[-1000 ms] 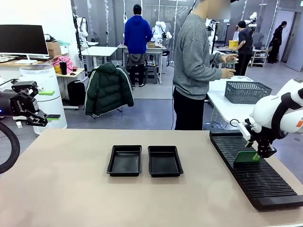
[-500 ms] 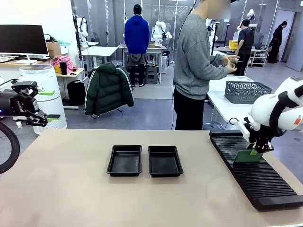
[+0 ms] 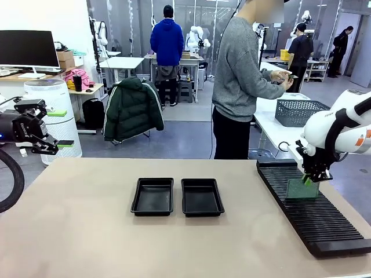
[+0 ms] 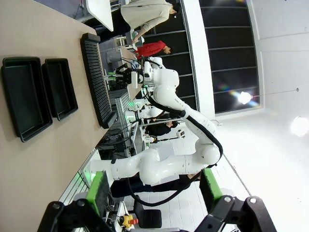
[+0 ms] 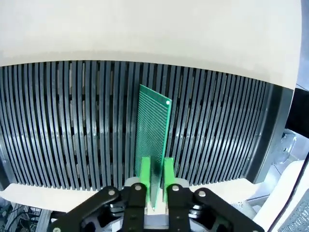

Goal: Inspect and transfer BCBs to ESD trays.
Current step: Pick up the Blank PCB from the PCB Rack and place it in the left ESD tray.

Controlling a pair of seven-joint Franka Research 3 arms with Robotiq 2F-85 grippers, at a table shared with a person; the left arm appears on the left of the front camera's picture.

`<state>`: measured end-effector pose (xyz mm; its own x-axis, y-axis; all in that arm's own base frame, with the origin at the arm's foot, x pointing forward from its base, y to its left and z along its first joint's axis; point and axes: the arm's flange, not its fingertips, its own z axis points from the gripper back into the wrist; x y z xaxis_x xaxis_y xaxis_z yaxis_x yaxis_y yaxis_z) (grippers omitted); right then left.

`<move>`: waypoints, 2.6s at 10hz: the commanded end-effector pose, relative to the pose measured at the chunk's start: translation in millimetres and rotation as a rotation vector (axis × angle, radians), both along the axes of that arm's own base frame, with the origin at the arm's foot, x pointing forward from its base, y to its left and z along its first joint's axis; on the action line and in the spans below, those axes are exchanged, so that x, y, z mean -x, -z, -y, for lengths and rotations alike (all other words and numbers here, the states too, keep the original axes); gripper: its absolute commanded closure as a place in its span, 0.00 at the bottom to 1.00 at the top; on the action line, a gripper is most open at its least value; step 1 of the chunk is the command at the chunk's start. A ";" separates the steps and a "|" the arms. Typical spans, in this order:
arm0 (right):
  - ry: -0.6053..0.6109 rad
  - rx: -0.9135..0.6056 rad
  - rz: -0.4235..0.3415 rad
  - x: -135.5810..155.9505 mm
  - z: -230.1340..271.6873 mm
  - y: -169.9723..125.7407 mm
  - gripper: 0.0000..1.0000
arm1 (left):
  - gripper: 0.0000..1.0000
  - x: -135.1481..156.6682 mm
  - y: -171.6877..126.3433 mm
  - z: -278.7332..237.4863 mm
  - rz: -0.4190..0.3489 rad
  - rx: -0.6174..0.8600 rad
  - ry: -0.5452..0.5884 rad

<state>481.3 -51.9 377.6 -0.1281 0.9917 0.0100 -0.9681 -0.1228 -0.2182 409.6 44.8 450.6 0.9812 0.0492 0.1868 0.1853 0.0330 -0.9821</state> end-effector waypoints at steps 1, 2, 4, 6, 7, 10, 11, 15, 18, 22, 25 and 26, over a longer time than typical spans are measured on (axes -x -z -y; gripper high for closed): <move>0.015 0.034 -0.036 -5.3 -0.8 -4.7 1.00 | 0.00 0.3 -0.3 -0.9 0.000 0.002 -0.002; 0.021 0.035 -0.044 -5.9 -0.5 -6.1 0.99 | 0.00 0.3 -0.3 -0.9 0.000 0.002 -0.002; 0.037 0.036 -0.055 -6.3 1.0 -6.9 1.00 | 0.00 0.3 -0.3 -0.9 0.000 0.002 -0.002; 0.045 0.029 -0.064 -5.5 1.9 -6.6 1.00 | 0.00 0.3 -0.3 -0.9 0.000 0.002 -0.002; 0.051 0.026 -0.059 -4.3 2.1 -7.0 1.00 | 0.00 0.3 -0.3 -0.9 0.000 0.002 -0.002; 0.052 0.019 -0.062 1.2 1.0 -15.7 1.00 | 0.00 0.3 -0.3 -0.9 0.000 0.002 -0.002; 0.048 0.012 -0.069 4.4 -0.8 -23.5 1.00 | 0.00 0.3 -0.3 -0.9 0.000 0.002 -0.002; 0.061 0.008 -0.096 19.8 -9.2 -79.8 1.00 | 0.00 0.3 -0.3 -0.9 0.000 0.002 -0.002; 0.182 -0.051 -0.144 34.8 -17.6 -141.5 1.00 | 0.00 0.3 -0.3 -0.9 0.000 0.002 -0.002; 0.286 -0.121 -0.175 47.6 -24.9 -216.6 1.00 | 0.00 0.3 -0.3 -0.9 0.000 0.002 -0.002; 0.327 -0.150 -0.220 43.7 -25.1 -239.1 1.00 | 0.00 0.3 -0.3 -0.9 0.000 0.002 -0.002; 0.343 -0.168 -0.223 43.1 -24.9 -244.8 1.00 | 0.00 0.3 -0.3 -0.9 0.000 0.002 -0.002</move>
<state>432.3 -29.3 617.1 0.1966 0.9710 0.1358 -0.9795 0.2006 -0.0161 409.6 44.8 450.4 0.9812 0.0492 0.1864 0.1849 0.0329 -0.9822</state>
